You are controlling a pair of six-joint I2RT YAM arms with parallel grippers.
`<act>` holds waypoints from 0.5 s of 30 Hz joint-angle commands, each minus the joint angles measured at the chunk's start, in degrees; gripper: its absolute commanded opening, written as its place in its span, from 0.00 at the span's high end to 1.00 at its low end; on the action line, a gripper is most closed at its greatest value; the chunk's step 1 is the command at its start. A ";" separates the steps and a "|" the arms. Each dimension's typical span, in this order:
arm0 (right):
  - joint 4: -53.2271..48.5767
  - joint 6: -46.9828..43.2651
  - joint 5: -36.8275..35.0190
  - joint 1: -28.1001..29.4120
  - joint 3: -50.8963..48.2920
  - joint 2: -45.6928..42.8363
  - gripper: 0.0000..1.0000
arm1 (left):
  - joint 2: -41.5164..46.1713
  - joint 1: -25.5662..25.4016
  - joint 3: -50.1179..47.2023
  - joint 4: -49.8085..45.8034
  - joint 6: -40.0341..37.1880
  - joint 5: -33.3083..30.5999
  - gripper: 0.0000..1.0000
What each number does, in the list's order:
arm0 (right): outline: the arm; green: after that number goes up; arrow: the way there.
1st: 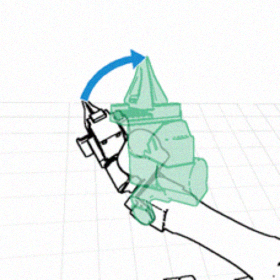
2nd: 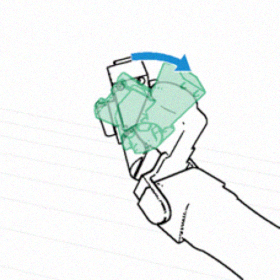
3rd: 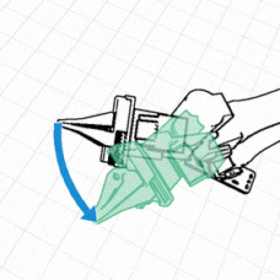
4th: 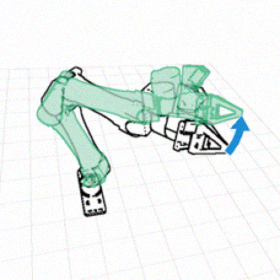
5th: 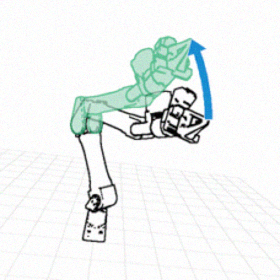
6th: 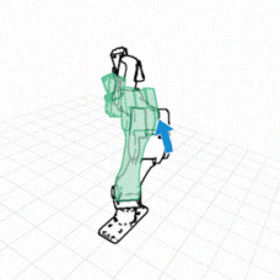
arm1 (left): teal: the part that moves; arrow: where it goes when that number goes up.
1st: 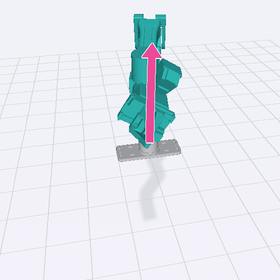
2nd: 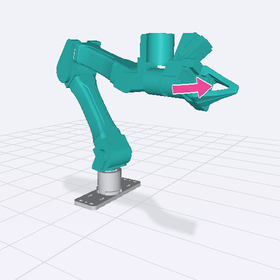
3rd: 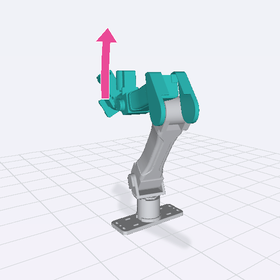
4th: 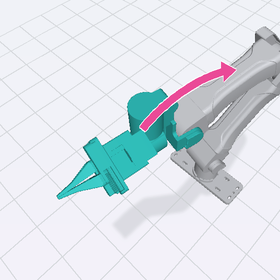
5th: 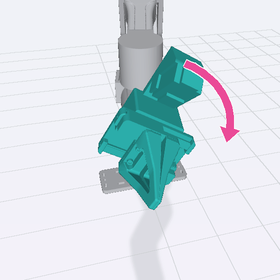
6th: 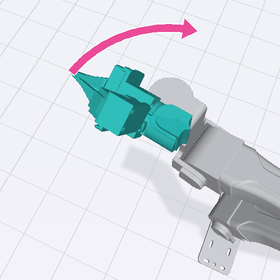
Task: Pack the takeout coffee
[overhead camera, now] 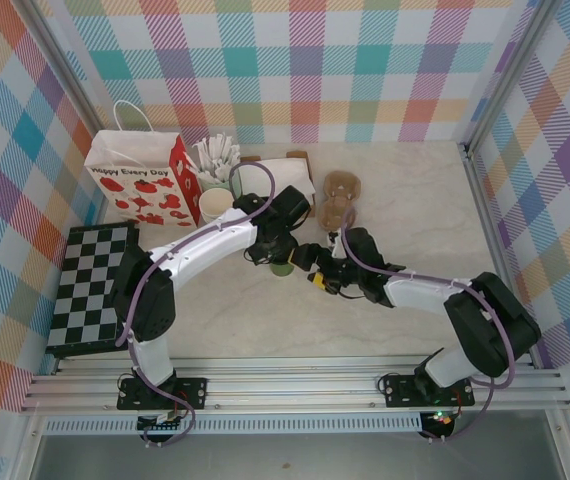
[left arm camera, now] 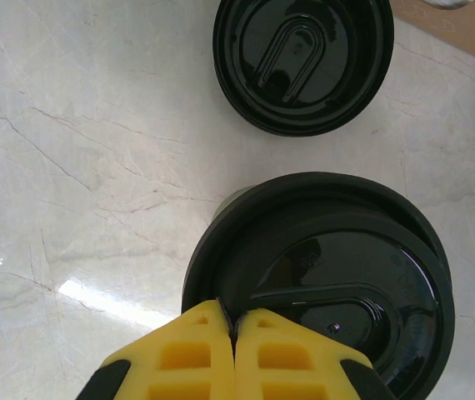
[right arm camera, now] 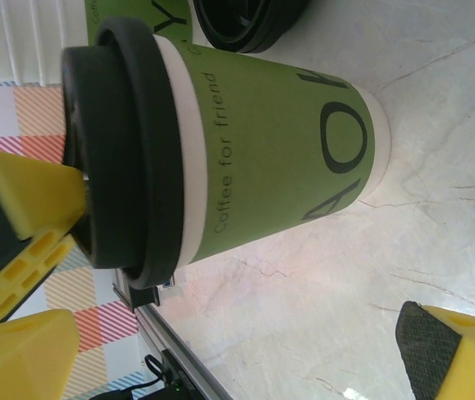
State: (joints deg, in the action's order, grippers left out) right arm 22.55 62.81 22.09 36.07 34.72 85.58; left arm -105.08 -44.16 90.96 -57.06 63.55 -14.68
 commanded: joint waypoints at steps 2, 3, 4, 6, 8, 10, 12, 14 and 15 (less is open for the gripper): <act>5.63 1.53 -0.10 0.79 -1.10 1.89 0.01 | -3.31 -0.90 -0.61 -2.32 1.93 2.12 1.00; 5.23 1.46 -0.36 0.99 -1.10 2.04 0.01 | -3.45 -0.84 -0.68 -2.18 1.98 2.35 1.00; 4.82 1.36 -0.62 1.18 -1.10 2.12 0.01 | -3.54 -0.88 -0.63 -2.22 2.00 2.52 1.00; 3.29 0.84 -1.41 1.33 -1.08 2.71 0.00 | -3.73 -0.92 -0.86 -1.94 2.02 2.89 1.00; 3.95 1.41 -1.78 1.28 -1.69 3.96 0.00 | -3.98 -0.84 -1.28 -1.62 2.27 3.14 1.00; 5.15 1.99 -1.42 1.28 -1.83 5.37 0.00 | -4.08 -0.86 -1.94 -1.35 2.75 3.47 1.00; 4.43 3.08 -1.52 1.32 -1.98 6.66 0.00 | -4.04 -0.86 -3.61 -0.31 3.48 3.95 1.00; 6.19 5.47 -0.73 0.81 -3.42 8.44 0.00 | -4.04 -0.84 -5.51 1.58 3.81 5.06 1.00; 8.33 7.00 -0.11 0.51 -4.41 9.59 0.00 | -4.24 -0.89 -6.09 2.07 4.03 5.72 1.00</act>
State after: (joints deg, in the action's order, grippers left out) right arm 27.40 65.89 21.54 36.99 32.82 92.58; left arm -104.77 -44.18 89.71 -55.51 65.82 -14.37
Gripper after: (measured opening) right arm 0.998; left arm 0.060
